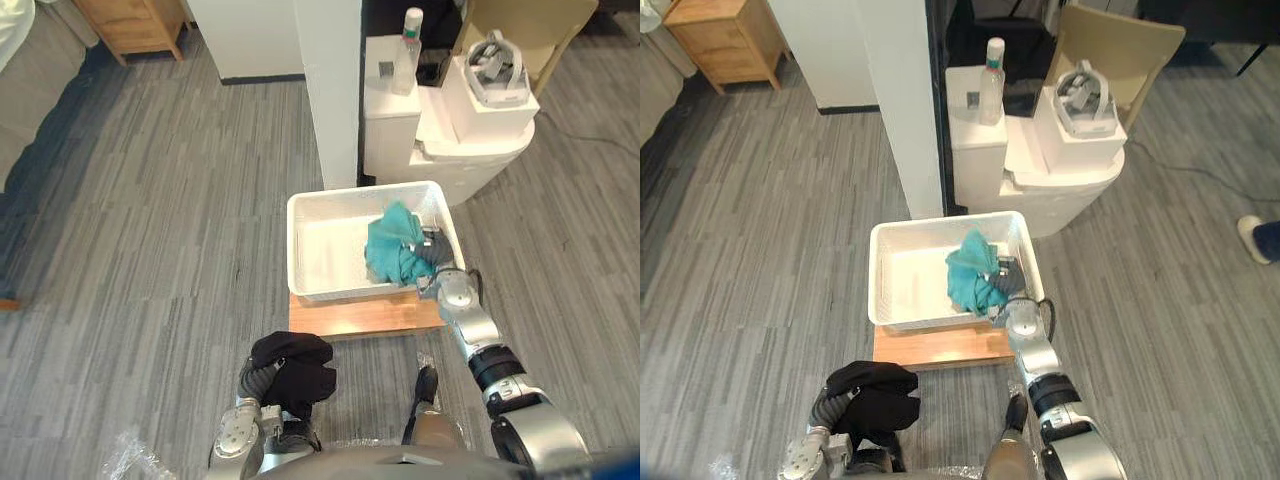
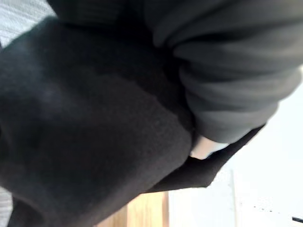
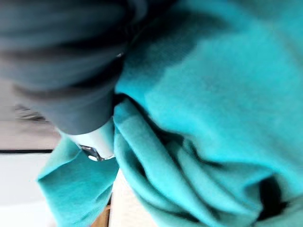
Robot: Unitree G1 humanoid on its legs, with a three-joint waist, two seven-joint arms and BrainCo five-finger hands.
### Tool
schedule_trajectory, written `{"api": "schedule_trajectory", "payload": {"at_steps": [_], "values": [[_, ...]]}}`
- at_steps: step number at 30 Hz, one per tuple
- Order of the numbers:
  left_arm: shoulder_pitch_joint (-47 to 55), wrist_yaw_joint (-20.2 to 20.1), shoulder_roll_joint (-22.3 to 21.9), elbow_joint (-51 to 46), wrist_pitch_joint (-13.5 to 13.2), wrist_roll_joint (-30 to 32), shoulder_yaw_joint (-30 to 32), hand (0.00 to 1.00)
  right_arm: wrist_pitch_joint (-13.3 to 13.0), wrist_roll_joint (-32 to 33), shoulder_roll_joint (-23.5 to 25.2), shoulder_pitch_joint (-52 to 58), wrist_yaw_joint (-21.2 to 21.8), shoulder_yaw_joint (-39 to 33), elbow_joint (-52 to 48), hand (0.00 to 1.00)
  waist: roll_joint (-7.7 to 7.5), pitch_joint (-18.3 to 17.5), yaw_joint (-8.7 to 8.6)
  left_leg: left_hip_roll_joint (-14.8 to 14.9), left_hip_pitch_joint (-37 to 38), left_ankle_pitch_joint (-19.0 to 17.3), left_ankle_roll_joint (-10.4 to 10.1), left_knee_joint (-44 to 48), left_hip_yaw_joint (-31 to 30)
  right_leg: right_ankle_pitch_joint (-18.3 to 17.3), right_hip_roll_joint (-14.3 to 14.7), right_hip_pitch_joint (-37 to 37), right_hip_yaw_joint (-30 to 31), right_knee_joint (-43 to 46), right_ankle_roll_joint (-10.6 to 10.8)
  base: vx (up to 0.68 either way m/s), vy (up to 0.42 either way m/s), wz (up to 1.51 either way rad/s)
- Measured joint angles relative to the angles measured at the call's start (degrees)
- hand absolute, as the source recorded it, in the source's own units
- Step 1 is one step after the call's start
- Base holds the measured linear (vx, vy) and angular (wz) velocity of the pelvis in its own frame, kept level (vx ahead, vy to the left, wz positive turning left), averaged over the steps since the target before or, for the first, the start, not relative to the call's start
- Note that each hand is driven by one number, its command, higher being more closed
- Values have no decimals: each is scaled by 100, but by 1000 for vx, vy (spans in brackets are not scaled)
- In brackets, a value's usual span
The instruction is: Tidy the bed and pick cloth on bed and put in laundry
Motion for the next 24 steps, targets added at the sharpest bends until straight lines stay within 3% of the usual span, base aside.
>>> {"api": "schedule_trajectory", "payload": {"at_steps": [13,24], "values": [[-318,138,82,87,-102,-37,23,100,-5,-444,198,-467,-134,207,593,0,43,177,89,-13,-113,13,11,-12,-139,1,-31,44,-151,-6,5,-5,-6,6],[-395,149,54,-262,-91,-58,57,100,35,-431,75,-496,-155,-245,367,0,-30,187,82,54,113,26,3,-32,-114,2,30,238,-129,-6,5,2,-3,1]]}}
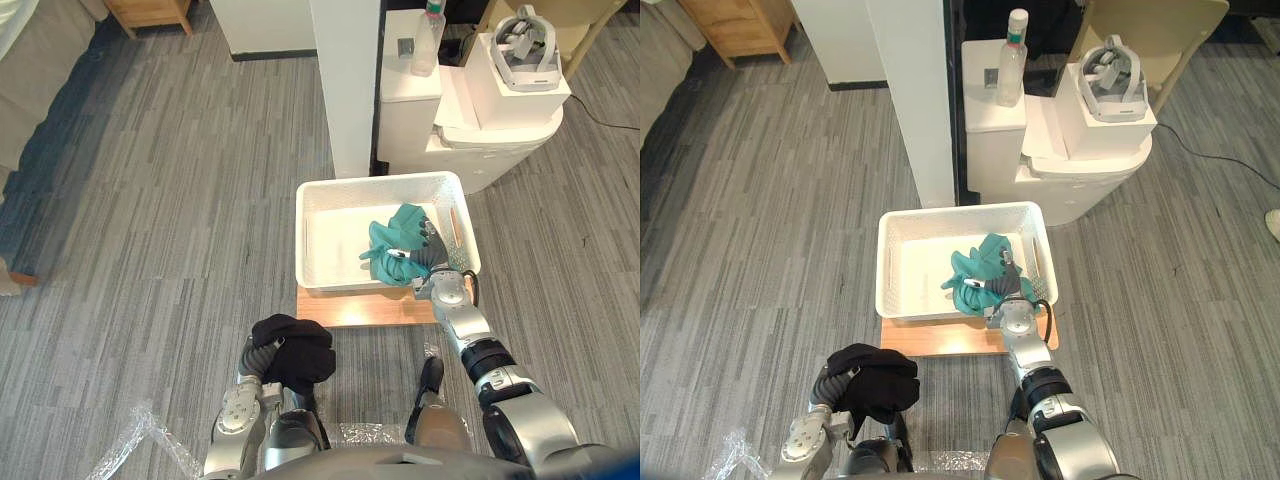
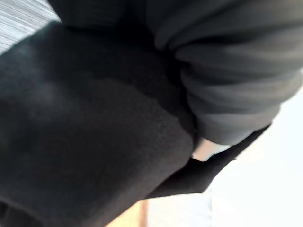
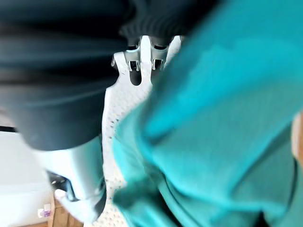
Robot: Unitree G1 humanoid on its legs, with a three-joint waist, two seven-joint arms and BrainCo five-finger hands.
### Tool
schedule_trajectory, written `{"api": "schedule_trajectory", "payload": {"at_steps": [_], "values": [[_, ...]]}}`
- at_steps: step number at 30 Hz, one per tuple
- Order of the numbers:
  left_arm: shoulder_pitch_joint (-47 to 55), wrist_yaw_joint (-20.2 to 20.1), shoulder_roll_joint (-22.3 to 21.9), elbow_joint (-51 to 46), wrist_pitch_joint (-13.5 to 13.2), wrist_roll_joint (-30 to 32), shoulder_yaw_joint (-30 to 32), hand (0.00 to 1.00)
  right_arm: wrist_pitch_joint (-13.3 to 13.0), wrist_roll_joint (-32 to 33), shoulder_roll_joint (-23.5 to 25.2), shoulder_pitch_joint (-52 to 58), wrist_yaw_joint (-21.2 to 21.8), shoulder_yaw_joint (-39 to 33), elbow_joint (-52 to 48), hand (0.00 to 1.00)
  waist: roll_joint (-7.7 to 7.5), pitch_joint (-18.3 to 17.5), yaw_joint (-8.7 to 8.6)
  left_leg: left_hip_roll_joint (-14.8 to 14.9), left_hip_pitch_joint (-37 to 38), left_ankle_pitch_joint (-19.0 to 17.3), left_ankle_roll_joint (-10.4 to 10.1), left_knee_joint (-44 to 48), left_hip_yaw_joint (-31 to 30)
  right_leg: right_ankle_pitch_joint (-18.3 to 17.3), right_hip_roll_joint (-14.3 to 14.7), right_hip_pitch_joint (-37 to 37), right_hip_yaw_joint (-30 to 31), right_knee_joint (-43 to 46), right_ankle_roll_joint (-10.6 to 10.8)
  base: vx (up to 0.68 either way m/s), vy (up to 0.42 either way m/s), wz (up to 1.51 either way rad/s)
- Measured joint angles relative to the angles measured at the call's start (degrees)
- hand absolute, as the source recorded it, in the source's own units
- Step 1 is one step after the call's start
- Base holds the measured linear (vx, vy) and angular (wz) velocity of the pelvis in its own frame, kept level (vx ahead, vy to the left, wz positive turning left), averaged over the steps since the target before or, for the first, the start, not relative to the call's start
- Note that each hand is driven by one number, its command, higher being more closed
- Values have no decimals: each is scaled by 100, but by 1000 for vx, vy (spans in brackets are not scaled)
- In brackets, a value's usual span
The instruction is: Tidy the bed and pick cloth on bed and put in laundry
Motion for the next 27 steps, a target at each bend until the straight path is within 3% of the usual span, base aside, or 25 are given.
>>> {"api": "schedule_trajectory", "payload": {"at_steps": [4,12,20,24,27], "values": [[-15,39,0,-213,3,-5,160,100,1,9,-158,12,-2,-89,-378,0,-94,-41,-9,38,81,-8,-17,-3,36,0,49,25,91,-2,-1,-30,-24,-11],[-154,144,39,-243,45,-124,584,100,5,341,-427,646,-55,-1142,-990,0,-329,-308,-74,107,277,28,-76,-98,194,-2,163,63,243,-12,-4,-14,-16,-10],[-294,279,43,-546,78,-114,866,100,3,438,-414,1453,-139,-1648,-1167,0,-393,-521,-178,106,372,22,-85,-91,257,-2,167,115,319,-14,-4,-4,-2,-4],[-525,505,96,-613,70,-64,1082,100,-3,483,-305,2049,-202,-2000,-568,0,-356,-734,-244,92,437,16,-91,-94,321,-6,165,119,364,-15,-11,-19,-7,-9],[-697,639,126,-609,52,72,1117,100,7,796,-107,2389,-190,-2203,549,0,-318,-830,-358,84,493,14,-91,-97,315,-31,154,205,333,-17,-44,-26,-6,0]]}}
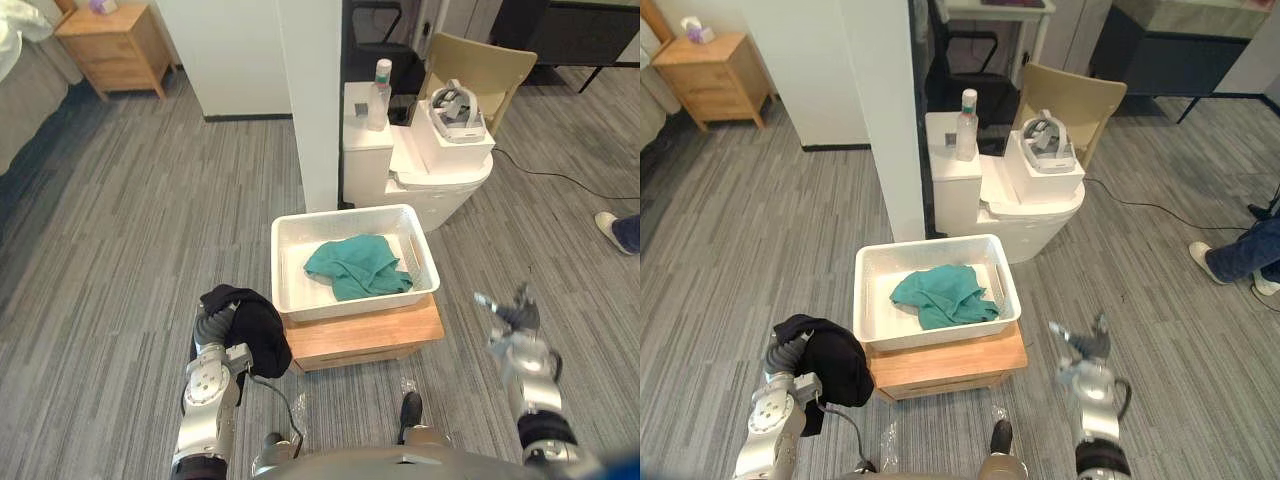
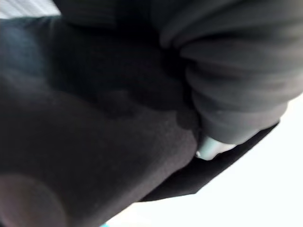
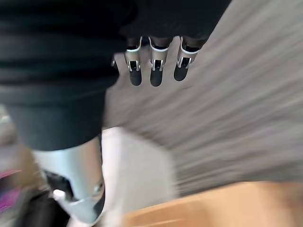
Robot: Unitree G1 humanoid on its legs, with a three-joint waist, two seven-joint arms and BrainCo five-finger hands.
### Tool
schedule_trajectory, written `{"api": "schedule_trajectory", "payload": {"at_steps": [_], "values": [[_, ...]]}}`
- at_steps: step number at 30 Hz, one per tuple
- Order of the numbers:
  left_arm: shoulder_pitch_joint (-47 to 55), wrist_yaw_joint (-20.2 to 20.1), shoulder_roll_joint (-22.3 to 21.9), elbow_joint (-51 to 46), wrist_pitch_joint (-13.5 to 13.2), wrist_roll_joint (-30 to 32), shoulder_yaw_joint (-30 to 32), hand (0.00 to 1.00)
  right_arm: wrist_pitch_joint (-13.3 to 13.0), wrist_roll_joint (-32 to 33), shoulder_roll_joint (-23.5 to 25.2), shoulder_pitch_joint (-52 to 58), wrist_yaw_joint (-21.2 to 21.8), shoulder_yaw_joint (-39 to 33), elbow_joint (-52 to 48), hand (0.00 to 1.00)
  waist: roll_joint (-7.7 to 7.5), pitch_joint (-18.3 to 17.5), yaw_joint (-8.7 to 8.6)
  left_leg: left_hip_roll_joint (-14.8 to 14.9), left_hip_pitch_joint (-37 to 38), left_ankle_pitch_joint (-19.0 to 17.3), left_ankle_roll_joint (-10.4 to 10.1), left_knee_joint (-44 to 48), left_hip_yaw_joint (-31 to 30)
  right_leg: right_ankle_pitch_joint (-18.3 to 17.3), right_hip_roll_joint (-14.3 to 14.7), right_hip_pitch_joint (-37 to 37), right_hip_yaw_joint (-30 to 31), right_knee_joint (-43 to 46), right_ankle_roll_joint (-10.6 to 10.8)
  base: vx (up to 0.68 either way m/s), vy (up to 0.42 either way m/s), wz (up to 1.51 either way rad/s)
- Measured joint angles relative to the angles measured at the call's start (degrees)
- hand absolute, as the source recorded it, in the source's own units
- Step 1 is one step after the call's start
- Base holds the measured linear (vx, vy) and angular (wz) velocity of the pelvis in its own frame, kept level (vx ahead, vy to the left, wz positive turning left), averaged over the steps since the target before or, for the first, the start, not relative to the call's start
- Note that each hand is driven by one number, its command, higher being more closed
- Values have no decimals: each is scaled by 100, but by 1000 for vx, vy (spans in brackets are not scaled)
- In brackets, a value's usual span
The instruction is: Tidy the bed and pick cloth on bed and put in laundry
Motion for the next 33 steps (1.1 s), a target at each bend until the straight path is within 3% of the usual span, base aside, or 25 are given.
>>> {"api": "schedule_trajectory", "payload": {"at_steps": [2,9,14,21,24,26,33], "values": [[-131,62,4,5,-71,-82,25,100,27,108,78,311,67,-145,816,0,50,-77,-38,-1,52,-3,-5,-8,11,-9,0,23,0,-1,-7,-23,-10,-4],[-385,63,11,1,-282,-510,209,100,399,-224,160,1045,341,-886,2020,0,126,-300,-136,-37,301,41,-42,-234,33,-81,3,197,-47,-3,-6,-4,-1,0],[-526,114,80,-8,-290,-377,203,100,521,-504,364,1450,553,-1129,2148,0,77,-492,-212,-55,479,64,-58,-364,54,-141,10,323,-45,-2,20,0,0,1],[-679,346,159,-210,-290,67,61,100,554,-598,586,1468,631,-946,2071,0,68,-531,-315,-45,598,1,-78,-361,206,-140,38,345,52,-2,24,11,-6,-10],[-1218,350,209,-530,-290,66,-60,100,529,-661,585,1480,673,-926,2116,0,49,-535,-297,-34,575,-48,-127,-362,284,-140,61,291,149,-1,39,18,-6,-7],[-1514,302,634,-520,-431,116,-66,100,500,-813,567,1449,735,-830,1963,0,111,-534,-341,-35,667,-37,-106,-358,361,-141,82,308,199,-1,35,31,-11,-20],[-2850,456,761,-727,-473,112,-174,100,430,-812,530,1478,770,-696,2040,0,130,-503,-433,-35,654,-86,-131,-353,474,-140,110,224,364,0,36,12,-12,-8]]}}
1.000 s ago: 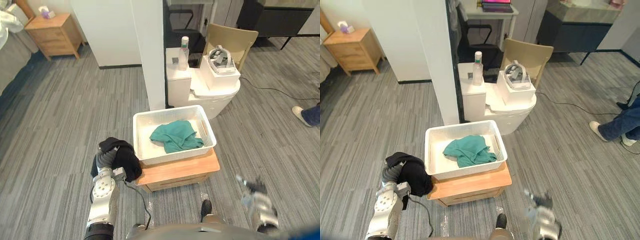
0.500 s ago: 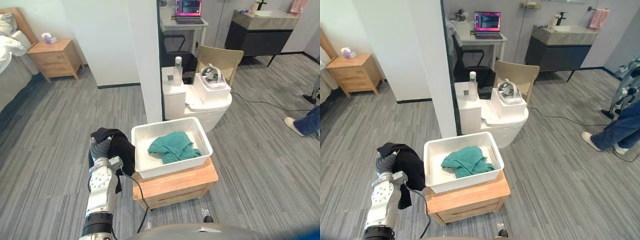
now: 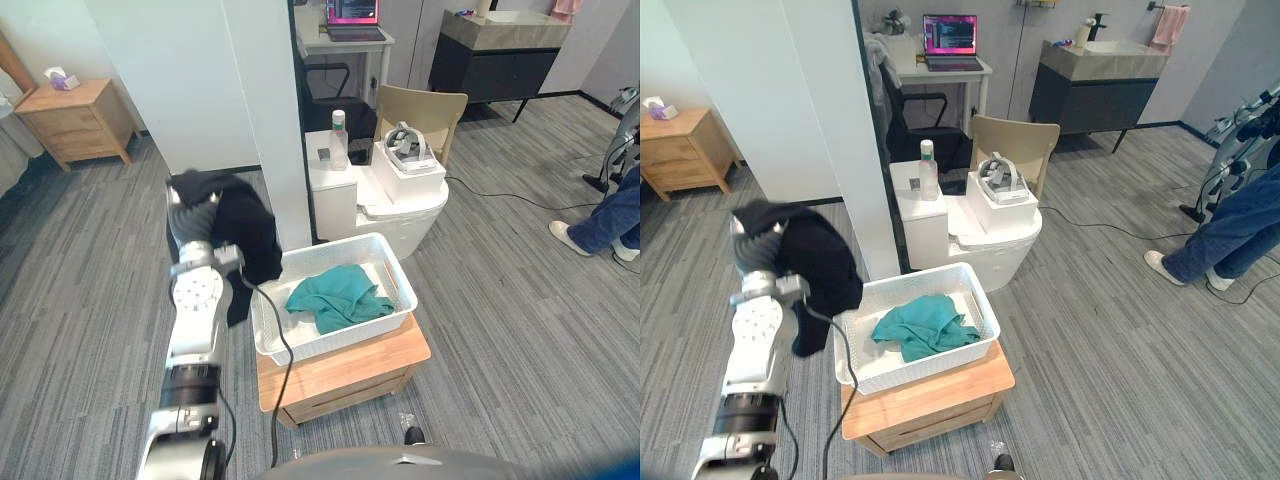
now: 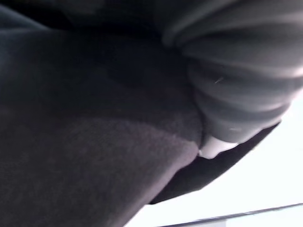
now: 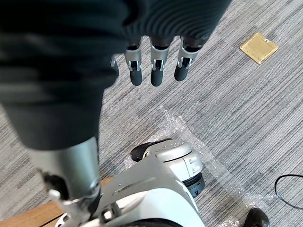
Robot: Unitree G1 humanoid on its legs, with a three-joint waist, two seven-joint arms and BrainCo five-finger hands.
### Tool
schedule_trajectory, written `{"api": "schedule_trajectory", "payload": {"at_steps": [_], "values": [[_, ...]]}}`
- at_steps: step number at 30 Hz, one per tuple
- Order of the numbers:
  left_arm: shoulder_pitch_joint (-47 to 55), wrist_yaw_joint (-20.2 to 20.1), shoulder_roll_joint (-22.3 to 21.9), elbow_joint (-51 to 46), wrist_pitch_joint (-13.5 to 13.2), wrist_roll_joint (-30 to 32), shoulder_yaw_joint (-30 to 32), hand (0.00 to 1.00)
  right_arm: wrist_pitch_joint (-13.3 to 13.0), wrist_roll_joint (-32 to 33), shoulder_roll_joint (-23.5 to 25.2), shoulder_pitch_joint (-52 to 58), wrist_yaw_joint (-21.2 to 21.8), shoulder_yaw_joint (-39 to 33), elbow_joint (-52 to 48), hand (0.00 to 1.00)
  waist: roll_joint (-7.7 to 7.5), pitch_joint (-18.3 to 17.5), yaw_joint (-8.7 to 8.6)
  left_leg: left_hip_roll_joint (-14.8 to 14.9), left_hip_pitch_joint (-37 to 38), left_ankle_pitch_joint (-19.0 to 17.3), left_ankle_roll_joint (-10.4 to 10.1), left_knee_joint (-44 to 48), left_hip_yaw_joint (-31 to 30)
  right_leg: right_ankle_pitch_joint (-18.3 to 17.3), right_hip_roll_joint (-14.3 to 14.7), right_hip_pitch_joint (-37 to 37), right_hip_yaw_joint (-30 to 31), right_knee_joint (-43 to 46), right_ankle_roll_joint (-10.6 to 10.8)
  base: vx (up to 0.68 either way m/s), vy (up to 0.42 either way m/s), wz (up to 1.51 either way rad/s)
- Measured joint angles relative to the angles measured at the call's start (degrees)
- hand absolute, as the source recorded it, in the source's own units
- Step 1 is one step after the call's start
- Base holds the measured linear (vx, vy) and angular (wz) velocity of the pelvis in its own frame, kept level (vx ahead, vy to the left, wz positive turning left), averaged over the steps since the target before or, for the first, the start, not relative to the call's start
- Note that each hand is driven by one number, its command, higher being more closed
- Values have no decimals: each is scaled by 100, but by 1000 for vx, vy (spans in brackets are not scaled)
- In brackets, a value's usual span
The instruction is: Tidy the bed and pick cloth on bed and put in laundry
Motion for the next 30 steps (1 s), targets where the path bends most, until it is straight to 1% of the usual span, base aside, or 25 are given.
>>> {"api": "schedule_trajectory", "payload": {"at_steps": [1,3,5,6,7,8,9,12,14,18,23,26,30], "values": [[-184,57,-7,-2,-35,6,-147,100,-2,2,-3,-1,14,-2,-1,0,12,28,-13,0,-4,-10,5,19,0,0,-3,0,1,0,0,0,0,0],[-362,98,-165,-152,-40,179,-543,100,-3,2,-30,1,37,-1,3,0,49,62,-30,2,-23,-57,10,96,7,0,-12,0,25,0,0,0,-16,-4],[-383,37,-472,-264,-35,526,-998,100,-4,1,-75,1,63,-2,39,0,102,134,-67,18,-54,-144,16,224,20,-1,-21,0,60,1,0,-6,-20,-7],[-383,-1,-533,-264,-23,575,-1069,100,-4,2,-75,1,66,-5,39,0,113,155,-95,25,-59,-161,14,258,27,-1,-21,0,69,1,0,-19,-27,-7],[-384,-27,-608,-264,-7,634,-1137,100,-2,-3,-75,1,78,-2,42,0,129,199,-172,36,-57,-174,13,282,41,-1,-13,1,79,1,0,-31,-36,-8],[-390,-38,-630,-263,21,653,-1186,100,-1,-5,-71,16,107,-2,44,0,138,241,-219,48,-47,-176,11,295,63,0,1,1,82,1,0,-36,-41,-9],[-390,-49,-631,-262,44,673,-1219,100,4,-5,-69,36,122,-3,56,0,143,253,-223,57,-42,-178,8,300,75,0,9,1,85,1,0,-40,-47,-9],[-389,-171,-686,-252,91,805,-1309,100,6,-8,-13,208,149,1,91,0,171,305,-189,85,-30,-204,-9,356,130,0,30,2,115,0,0,-46,-49,-7],[-386,-248,-754,-252,92,853,-1486,100,10,-8,27,295,149,-7,91,0,193,322,-174,83,-16,-208,-9,357,170,2,30,2,141,0,3,-28,-25,-5],[-282,-383,-861,-254,92,1020,-1698,100,9,-10,57,306,148,-4,55,0,205,338,-181,88,30,-221,-26,350,236,4,51,0,232,0,5,-16,-22,-9],[143,-511,-1064,-253,119,1079,-1714,100,7,-11,64,320,144,5,-79,0,218,409,-195,103,85,-256,-44,352,347,7,78,-19,268,0,11,-13,-25,-10],[326,-544,-1066,-250,210,1079,-1704,100,5,-10,76,323,137,26,-171,0,203,494,-188,112,72,-266,-53,353,387,7,82,-42,270,0,11,-4,-8,-1],[432,-611,-1085,-227,248,1079,-1684,100,5,-10,72,322,119,100,-221,0,200,499,-159,150,-87,-266,-54,369,480,24,88,-239,309,1,19,-7,-41,-7]]}}
